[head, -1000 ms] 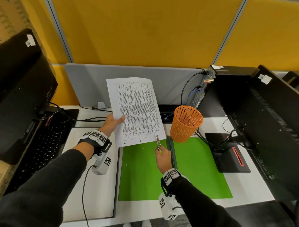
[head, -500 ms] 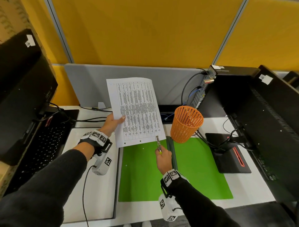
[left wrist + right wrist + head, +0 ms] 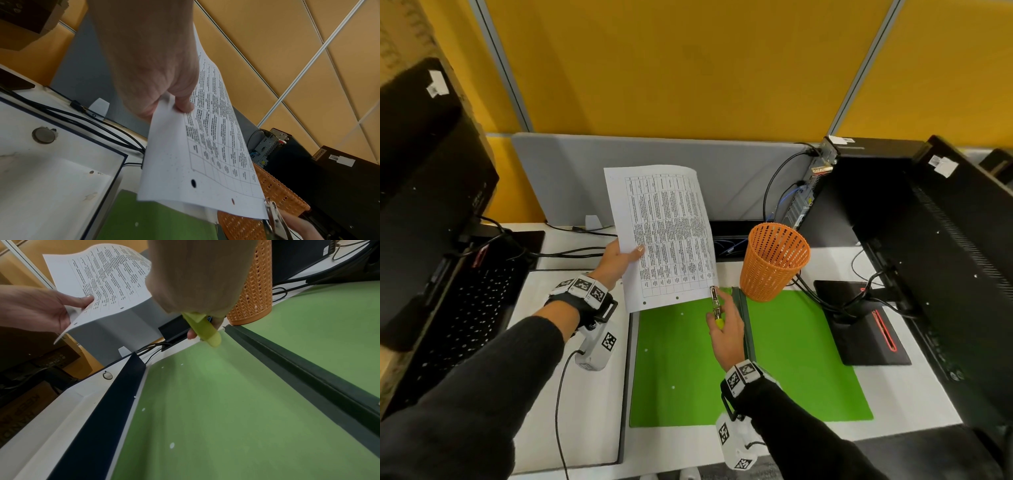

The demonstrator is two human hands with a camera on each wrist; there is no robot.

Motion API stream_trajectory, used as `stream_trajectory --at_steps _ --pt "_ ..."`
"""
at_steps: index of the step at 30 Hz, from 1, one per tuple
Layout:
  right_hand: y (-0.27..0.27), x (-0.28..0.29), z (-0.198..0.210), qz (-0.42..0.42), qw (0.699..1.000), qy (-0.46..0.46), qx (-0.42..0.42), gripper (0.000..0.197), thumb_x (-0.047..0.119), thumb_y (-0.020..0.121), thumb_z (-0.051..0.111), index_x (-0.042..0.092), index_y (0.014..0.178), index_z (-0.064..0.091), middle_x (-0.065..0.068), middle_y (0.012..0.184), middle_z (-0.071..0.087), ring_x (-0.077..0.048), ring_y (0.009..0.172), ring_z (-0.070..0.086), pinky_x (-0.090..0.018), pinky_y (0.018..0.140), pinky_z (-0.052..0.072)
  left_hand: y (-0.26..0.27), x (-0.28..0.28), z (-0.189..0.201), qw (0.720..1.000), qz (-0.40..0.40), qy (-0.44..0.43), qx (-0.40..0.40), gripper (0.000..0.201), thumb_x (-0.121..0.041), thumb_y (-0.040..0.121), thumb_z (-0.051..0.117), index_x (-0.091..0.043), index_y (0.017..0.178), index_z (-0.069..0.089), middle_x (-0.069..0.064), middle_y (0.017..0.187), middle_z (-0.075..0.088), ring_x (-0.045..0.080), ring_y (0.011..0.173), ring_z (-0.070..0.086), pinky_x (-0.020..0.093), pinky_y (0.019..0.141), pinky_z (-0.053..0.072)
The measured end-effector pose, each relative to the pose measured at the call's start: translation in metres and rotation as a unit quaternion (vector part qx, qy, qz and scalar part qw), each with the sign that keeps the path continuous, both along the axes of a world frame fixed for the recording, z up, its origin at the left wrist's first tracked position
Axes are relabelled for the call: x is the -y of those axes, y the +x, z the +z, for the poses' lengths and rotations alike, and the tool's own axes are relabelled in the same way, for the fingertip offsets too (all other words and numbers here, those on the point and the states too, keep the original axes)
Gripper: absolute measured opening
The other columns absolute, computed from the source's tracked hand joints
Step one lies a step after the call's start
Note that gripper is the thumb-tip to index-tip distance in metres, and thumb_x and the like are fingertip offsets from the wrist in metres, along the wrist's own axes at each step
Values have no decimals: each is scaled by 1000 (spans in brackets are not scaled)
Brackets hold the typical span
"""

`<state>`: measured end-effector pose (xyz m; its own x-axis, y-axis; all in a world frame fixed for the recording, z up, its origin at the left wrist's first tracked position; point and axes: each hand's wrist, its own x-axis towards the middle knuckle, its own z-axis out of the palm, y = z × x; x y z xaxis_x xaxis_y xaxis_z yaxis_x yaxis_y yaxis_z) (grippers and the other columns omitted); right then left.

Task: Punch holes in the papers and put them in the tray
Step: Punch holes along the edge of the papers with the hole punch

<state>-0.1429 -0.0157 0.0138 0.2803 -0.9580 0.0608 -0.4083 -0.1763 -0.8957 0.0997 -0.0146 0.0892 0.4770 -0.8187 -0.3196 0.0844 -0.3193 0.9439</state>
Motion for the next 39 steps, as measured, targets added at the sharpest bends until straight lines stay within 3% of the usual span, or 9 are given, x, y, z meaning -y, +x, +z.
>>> stream_trajectory --at_steps 4,7,10,16,19,21,27,31,39 --pt "-1 1 -4 -11 1000 3 -6 48 4 88 54 21 132 46 -10 121 57 -20 109 52 -47 96 46 0 0 -1 1000 3 1 1 45 -9 91 57 -4 135 47 17 135 55 33 123 53 48 102 42" --pt "-4 4 -5 3 1000 2 1 54 0 85 55 20 134 43 -3 100 59 -19 80 56 -51 77 56 0 0 -1 1000 8 0 0 45 -8 91 57 -3 135 47 17 135 55 34 124 52 45 100 42" --pt "-14 6 -5 30 999 23 -24 60 1 84 57 25 132 33 1 80 57 -38 57 61 -55 57 55 -1 0 -1 1000 9 0 4 44 -7 92 56 -2 134 47 18 136 54 34 125 52 41 96 40" --pt "-30 19 -24 95 993 -9 -72 62 4 87 53 45 130 36 -19 96 68 -27 42 49 -54 47 53 -9 2 -1 1000 -22 5 8 46 -5 92 54 -2 137 44 19 137 53 35 125 51 42 99 40" --pt "-33 18 -18 93 993 2 -66 62 1 88 50 40 134 36 -16 117 64 -24 44 45 -50 49 52 -16 5 -3 1000 -18 4 7 46 -4 93 53 -2 137 43 19 137 52 35 126 50 42 100 40" --pt "-33 16 -12 89 994 6 -60 60 -1 88 50 34 136 38 -5 125 60 -37 67 60 -53 67 54 -17 6 -4 1000 -14 4 5 46 -4 93 53 -2 137 43 19 138 52 35 127 50 45 103 39" --pt "-29 20 -22 1 999 27 -17 53 -2 83 50 34 118 37 -23 87 62 -44 60 58 -56 47 51 -25 10 -3 1000 -20 -11 -4 44 2 93 50 3 136 43 22 137 51 28 115 54 38 95 42" --pt "-24 22 -28 -5 998 57 -4 58 -2 88 44 33 133 34 -23 67 54 -28 48 51 -39 46 55 -29 11 -8 1000 -13 -22 -8 44 3 92 52 4 135 43 24 137 51 38 124 51 41 99 43" --pt "-22 20 -37 2 997 79 4 61 4 90 45 40 137 32 -11 80 55 -17 56 45 -35 53 52 -28 10 -15 1000 24 -12 -6 43 -1 92 54 3 134 46 21 135 53 36 124 52 44 101 43"
